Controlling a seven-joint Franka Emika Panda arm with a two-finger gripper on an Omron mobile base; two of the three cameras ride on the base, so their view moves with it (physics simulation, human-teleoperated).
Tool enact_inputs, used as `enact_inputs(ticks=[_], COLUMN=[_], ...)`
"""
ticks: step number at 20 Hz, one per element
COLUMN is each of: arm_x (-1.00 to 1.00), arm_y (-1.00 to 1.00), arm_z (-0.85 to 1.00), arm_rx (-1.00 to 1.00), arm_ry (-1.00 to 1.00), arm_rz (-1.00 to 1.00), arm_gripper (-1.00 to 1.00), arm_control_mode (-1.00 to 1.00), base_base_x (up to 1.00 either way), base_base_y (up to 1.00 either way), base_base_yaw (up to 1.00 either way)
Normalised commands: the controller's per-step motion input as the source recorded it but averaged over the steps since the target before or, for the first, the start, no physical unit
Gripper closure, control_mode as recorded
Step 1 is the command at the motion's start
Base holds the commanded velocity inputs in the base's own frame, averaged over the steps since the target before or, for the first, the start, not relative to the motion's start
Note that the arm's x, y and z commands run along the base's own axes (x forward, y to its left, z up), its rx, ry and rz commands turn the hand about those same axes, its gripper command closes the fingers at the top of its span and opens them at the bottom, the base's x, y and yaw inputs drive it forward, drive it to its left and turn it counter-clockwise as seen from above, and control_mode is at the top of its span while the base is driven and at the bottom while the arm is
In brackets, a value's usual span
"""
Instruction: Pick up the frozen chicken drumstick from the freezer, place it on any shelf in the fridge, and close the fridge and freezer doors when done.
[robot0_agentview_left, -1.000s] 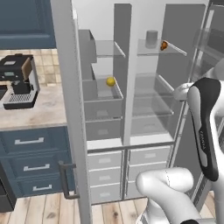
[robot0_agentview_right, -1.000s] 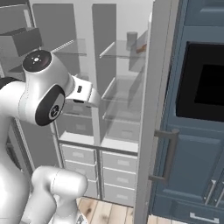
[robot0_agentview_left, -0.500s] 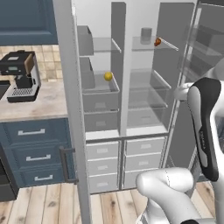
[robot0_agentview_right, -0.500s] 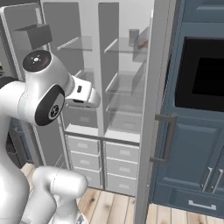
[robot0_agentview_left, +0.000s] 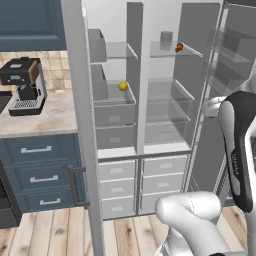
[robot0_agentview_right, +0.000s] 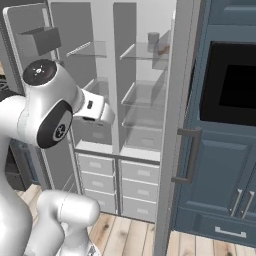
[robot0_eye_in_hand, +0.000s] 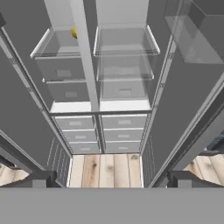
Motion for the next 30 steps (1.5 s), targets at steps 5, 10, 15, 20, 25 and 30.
enact_inputs(ticks=[5,10,15,20,25,30], arm_x=[-0.62,-0.98,-0.88,-0.48,0.27,0.88], arm_y=[0.04,0.88,1.00,1.00,1.00,1.00], arm_z=[0.00,0.03,0.00,-0.02,-0.13,-0.18], arm_rx=[0.01,0.03,0.00,0.00,0.00,0.00], arm_ry=[-0.06,-0.17,-0.20,-0.15,-0.09,-0.07], arm_rz=[0.00,-0.03,-0.13,-0.17,-0.29,-0.33], arm_gripper=[-1.00,-1.00,-1.00,-1.00,-1.00,-1.00], arm_control_mode=[-1.00,-1.00,-1.00,-1.00,-1.00,-1.00], base_base_x=[0.00,0.00,0.00,0.00,0.00,0.00], base_base_y=[0.00,0.00,0.00,0.00,0.00,0.00], base_base_yaw=[0.00,0.00,0.00,0.00,0.00,0.00])
